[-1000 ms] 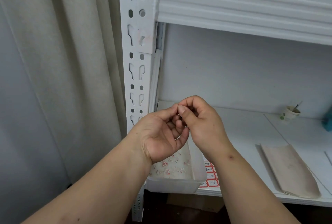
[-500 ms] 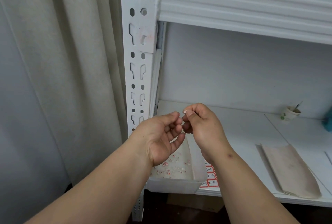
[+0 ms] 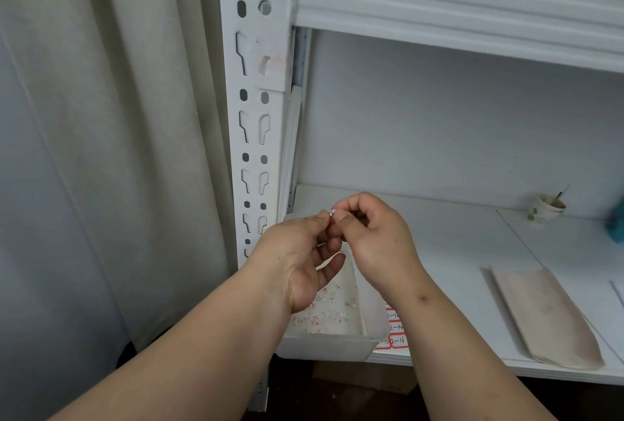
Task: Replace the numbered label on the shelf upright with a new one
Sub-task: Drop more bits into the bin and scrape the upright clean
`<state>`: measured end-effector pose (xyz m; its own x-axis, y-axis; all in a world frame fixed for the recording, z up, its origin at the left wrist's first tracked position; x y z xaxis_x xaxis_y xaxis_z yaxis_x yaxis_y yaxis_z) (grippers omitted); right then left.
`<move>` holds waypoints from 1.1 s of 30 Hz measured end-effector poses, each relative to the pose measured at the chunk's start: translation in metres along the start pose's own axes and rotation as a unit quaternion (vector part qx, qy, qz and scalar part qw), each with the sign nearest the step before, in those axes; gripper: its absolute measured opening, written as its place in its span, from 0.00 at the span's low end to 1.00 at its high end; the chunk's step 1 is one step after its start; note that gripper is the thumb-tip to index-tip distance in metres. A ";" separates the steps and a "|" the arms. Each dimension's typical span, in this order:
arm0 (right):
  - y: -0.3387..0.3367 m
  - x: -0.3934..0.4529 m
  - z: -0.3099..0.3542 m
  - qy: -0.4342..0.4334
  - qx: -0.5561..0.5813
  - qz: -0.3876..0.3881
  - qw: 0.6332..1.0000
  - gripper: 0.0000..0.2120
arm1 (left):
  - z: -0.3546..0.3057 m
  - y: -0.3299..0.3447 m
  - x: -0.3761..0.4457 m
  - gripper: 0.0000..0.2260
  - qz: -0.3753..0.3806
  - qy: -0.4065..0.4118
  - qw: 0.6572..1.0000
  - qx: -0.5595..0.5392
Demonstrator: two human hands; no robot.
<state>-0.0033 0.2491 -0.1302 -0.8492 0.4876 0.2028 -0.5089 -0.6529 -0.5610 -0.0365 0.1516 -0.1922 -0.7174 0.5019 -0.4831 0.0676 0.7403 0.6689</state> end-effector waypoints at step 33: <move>-0.008 0.002 -0.009 0.011 -0.080 -0.046 0.996 0.02 | 0.005 -0.001 -0.009 0.10 0.026 -0.034 0.999 -0.024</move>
<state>0.0006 0.2600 -0.1327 -0.7963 0.5543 0.2421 -0.5533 -0.5059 -0.6618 -0.0266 0.1480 -0.1912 -0.6654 0.5687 -0.4836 0.0682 0.6914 0.7193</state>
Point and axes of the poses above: each hand's wrist, its own x-axis towards the middle knuckle, its own y-axis out of the palm, z = x × y, the point moved 9 cm from there along x, towards the middle knuckle, and after that the axes turned 14 degrees about -x, right-handed, at the moved point
